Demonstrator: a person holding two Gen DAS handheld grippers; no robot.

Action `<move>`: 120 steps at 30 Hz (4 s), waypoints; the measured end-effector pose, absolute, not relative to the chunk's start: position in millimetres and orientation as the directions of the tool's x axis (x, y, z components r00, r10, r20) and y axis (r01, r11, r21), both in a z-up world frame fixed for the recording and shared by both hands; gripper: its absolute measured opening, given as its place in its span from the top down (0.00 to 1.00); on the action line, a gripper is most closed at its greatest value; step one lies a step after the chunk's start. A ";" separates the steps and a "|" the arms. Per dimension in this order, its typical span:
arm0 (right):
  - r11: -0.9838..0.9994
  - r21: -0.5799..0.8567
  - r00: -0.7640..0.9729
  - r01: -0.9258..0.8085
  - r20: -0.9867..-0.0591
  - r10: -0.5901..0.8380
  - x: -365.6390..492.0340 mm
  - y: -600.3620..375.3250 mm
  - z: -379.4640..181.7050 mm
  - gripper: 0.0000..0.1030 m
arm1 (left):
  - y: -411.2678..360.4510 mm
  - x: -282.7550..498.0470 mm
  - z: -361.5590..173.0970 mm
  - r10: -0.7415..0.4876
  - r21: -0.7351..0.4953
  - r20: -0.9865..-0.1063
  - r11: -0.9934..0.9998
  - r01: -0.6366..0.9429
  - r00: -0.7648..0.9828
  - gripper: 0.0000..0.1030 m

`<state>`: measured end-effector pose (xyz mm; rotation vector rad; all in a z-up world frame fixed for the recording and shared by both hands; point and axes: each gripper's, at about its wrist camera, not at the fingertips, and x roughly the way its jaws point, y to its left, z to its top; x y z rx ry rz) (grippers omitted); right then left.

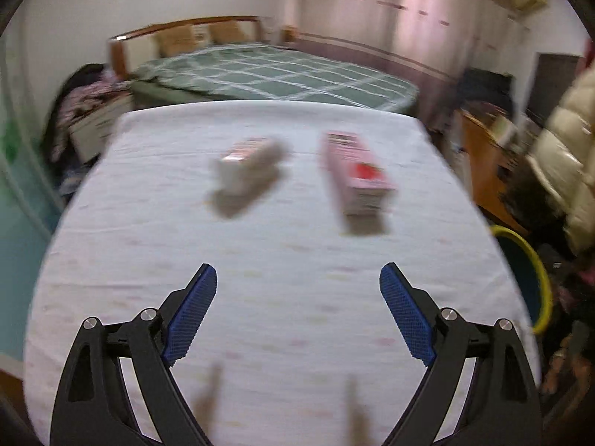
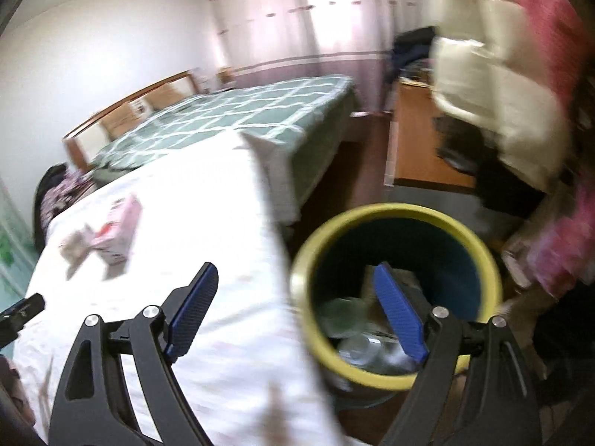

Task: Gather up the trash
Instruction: 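Move the right gripper back over the table toward the pink milk carton, then grasp the pink strawberry milk carton with the right gripper and lift it, then carry the milk carton over the bin and open the right gripper, then grasp the white pill bottle with the left gripper and lift it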

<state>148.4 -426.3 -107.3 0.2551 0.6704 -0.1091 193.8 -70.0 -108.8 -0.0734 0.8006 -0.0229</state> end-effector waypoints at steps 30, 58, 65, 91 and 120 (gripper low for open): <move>0.993 0.101 0.631 -0.062 -0.767 0.117 307.1 -235.3 -138.2 0.21 | 41.8 221.0 -148.5 0.110 -0.082 -0.726 0.966 -0.245 0.678 0.14; 0.995 0.096 0.689 -0.022 -0.720 0.085 277.3 -266.4 -112.2 0.53 | 39.9 226.2 -151.5 0.099 -0.088 -0.735 0.967 -0.239 0.671 0.14; 0.983 0.110 0.737 0.150 -0.674 -0.038 231.8 -337.9 -105.0 0.53 | 37.6 226.6 -151.4 0.103 -0.076 -0.735 0.969 -0.233 0.671 0.14; 0.841 0.122 0.633 0.527 -0.717 -0.292 164.5 -491.0 -144.9 0.44 | 1.4 227.8 -122.6 0.055 -0.021 -0.718 0.995 -0.101 0.694 0.14; 0.848 0.142 0.640 0.511 -0.722 -0.264 168.9 -490.2 -146.3 0.39 | -41.0 355.3 -133.5 -0.042 0.034 -0.780 0.993 0.109 0.624 0.14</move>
